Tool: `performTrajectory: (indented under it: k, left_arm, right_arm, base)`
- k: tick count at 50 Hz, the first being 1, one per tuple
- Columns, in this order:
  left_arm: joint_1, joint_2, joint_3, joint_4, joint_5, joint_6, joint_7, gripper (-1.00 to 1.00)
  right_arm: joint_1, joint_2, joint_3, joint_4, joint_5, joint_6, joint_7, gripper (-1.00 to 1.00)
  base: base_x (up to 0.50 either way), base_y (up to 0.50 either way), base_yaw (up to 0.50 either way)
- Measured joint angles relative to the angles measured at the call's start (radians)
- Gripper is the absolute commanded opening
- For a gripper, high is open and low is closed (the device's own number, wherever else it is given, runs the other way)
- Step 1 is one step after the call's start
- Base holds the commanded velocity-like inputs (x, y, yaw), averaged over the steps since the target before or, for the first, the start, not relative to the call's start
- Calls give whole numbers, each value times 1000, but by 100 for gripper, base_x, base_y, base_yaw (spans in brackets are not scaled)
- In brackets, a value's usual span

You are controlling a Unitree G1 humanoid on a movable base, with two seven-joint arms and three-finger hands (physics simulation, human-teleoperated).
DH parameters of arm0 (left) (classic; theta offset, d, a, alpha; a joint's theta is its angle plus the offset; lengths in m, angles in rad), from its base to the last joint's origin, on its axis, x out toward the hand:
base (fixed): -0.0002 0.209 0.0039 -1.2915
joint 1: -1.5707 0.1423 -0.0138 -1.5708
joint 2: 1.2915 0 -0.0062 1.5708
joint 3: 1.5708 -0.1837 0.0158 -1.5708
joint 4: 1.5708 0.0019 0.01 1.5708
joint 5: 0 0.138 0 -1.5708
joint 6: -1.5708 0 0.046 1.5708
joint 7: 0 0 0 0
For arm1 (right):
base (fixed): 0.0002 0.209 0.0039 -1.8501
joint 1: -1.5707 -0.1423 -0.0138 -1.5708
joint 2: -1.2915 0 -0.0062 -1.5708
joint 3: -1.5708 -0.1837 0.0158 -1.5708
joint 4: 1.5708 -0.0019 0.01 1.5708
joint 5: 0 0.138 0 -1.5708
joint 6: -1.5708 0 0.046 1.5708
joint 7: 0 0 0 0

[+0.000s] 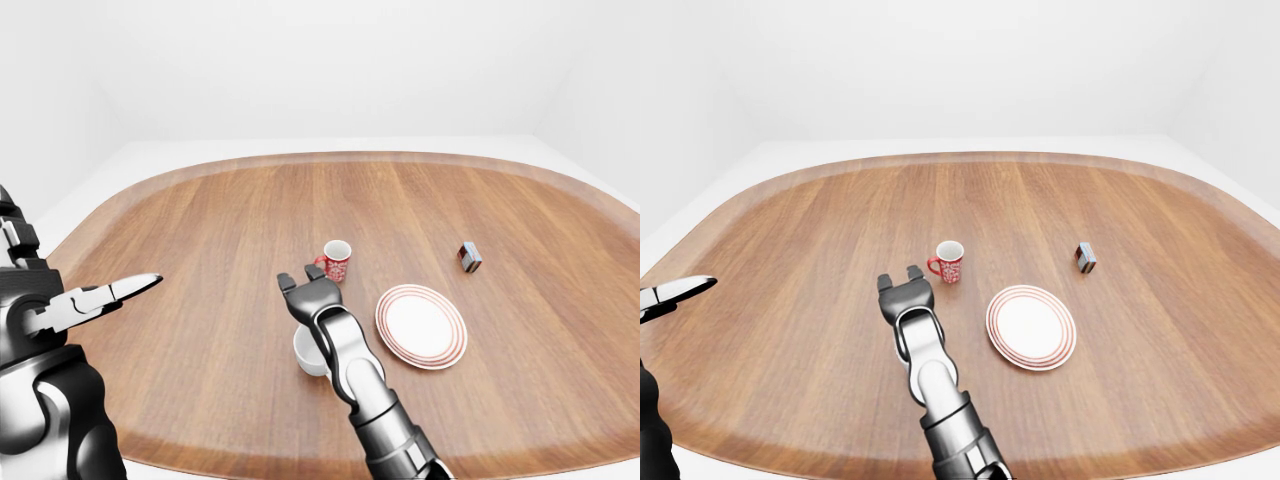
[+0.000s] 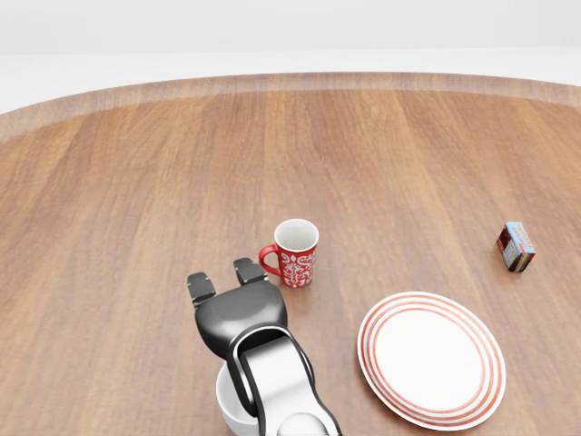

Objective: Put the white mug on the plate.

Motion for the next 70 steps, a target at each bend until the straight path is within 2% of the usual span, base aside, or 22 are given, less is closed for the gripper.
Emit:
performTrajectory:
  k: [16,31,70]
  left_arm:
    - [-1,1,0,1,-3,0,0,100]
    - [1,-1,-1,5,-2,0,-1,100]
    - [6,-7,-7,6,3,0,-4,100]
  right_arm:
    - [-87,-6,33,136,63,5,0,100]
    - [-113,-22,29,257,96,5,0,100]
    - [-142,-46,11,408,128,5,0,100]
  base:
    - [0,0,0]
    - [0,0,0]
    - [0,0,0]
